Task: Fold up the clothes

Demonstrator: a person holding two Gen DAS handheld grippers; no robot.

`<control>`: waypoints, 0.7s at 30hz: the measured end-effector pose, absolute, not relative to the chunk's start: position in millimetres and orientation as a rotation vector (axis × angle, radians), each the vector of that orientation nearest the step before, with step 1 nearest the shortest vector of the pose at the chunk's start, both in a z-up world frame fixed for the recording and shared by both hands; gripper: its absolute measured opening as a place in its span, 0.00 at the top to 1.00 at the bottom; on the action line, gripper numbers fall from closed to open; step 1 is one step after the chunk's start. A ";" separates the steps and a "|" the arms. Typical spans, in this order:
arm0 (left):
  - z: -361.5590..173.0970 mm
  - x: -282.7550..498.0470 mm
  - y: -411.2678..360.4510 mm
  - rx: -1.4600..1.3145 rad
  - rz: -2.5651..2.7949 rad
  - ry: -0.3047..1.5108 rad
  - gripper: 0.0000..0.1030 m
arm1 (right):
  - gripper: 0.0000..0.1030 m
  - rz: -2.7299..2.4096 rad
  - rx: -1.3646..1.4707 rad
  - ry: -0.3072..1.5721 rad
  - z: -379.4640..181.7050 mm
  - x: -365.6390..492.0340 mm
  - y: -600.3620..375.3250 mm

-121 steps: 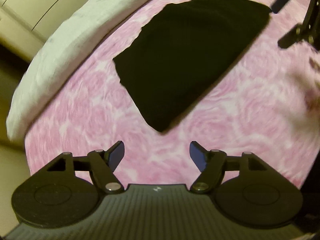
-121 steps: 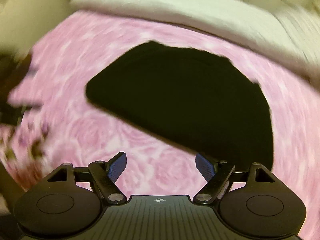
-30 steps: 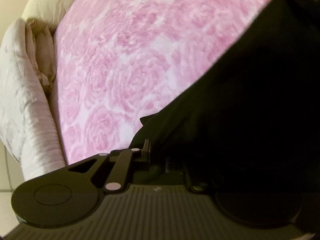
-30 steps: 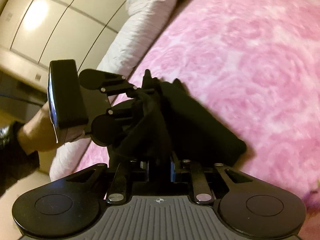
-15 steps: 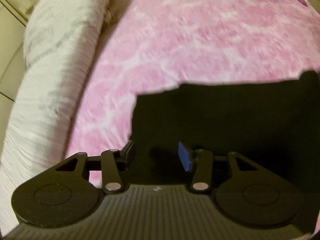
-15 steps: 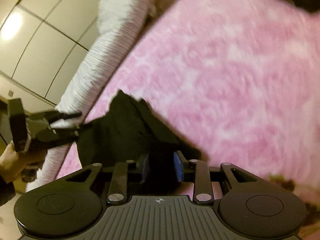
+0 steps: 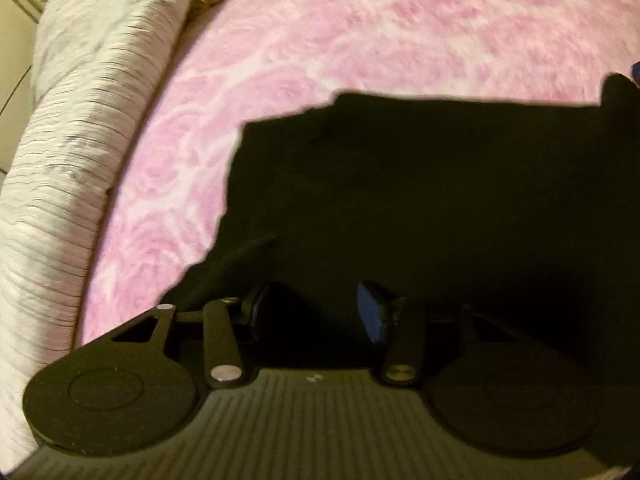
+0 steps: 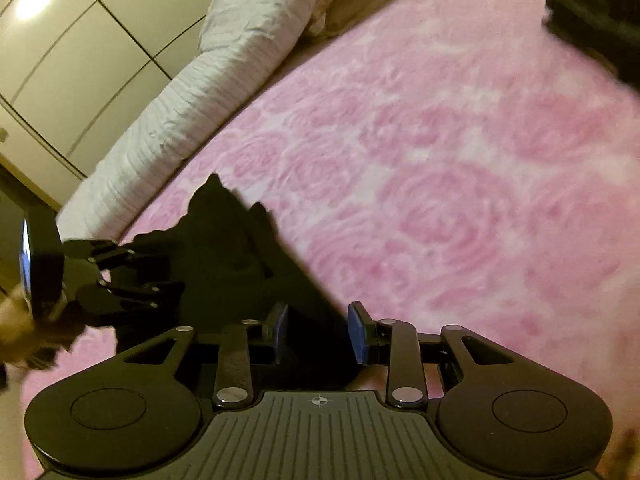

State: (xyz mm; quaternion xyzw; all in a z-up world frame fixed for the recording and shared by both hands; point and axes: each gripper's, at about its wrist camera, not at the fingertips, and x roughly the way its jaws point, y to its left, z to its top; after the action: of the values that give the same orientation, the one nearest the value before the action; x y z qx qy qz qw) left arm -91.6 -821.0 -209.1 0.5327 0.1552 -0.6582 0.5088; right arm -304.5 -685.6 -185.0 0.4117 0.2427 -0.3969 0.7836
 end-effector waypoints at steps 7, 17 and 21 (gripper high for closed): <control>-182.0 -106.5 -837.3 1.118 -1.800 0.453 0.61 | 0.70 -0.652 0.715 0.512 -159.7 -259.8 -665.0; -224.7 -108.4 -895.1 1.176 -1.819 0.477 0.57 | 0.70 -0.581 0.788 0.679 -225.5 -255.3 -667.9; -223.5 -105.3 -900.3 1.216 -1.885 0.491 0.87 | 0.70 -0.572 0.813 0.678 -220.0 -258.5 -670.5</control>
State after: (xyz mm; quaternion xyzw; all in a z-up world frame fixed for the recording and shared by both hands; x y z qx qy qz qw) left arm -105.3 -900.3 -223.5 0.4830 0.1948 -0.7486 0.4103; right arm -258.5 -670.5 -220.0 0.3823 0.3189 -0.2692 0.8244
